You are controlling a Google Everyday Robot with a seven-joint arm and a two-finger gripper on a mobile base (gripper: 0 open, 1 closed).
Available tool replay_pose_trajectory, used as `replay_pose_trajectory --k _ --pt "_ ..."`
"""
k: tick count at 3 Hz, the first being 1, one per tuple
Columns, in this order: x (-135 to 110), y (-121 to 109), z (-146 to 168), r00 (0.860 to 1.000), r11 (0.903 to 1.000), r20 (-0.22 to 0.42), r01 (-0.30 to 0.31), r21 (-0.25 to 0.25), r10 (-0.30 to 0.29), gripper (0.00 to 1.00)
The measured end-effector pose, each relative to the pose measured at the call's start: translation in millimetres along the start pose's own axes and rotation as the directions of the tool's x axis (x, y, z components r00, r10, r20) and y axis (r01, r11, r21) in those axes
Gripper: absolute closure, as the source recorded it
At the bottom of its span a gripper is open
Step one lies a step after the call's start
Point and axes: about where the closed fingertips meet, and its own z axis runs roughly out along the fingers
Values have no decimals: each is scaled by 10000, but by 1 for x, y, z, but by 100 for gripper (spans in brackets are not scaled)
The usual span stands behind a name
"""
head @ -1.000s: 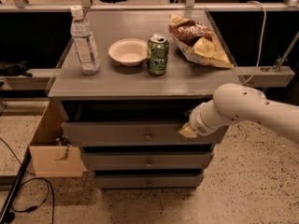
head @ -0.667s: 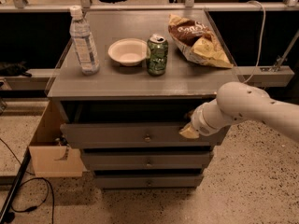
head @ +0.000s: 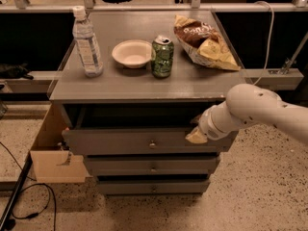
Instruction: Open top drawer
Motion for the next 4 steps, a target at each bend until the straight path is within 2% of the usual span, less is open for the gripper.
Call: replay_pose_trajectory --k 1,3,4 --pt "0 0 0 10000 10000 0 0 -1 0 50" --pt "0 0 0 10000 10000 0 1 -1 -1 4" --pt "0 0 0 10000 10000 0 1 -2 -1 0"
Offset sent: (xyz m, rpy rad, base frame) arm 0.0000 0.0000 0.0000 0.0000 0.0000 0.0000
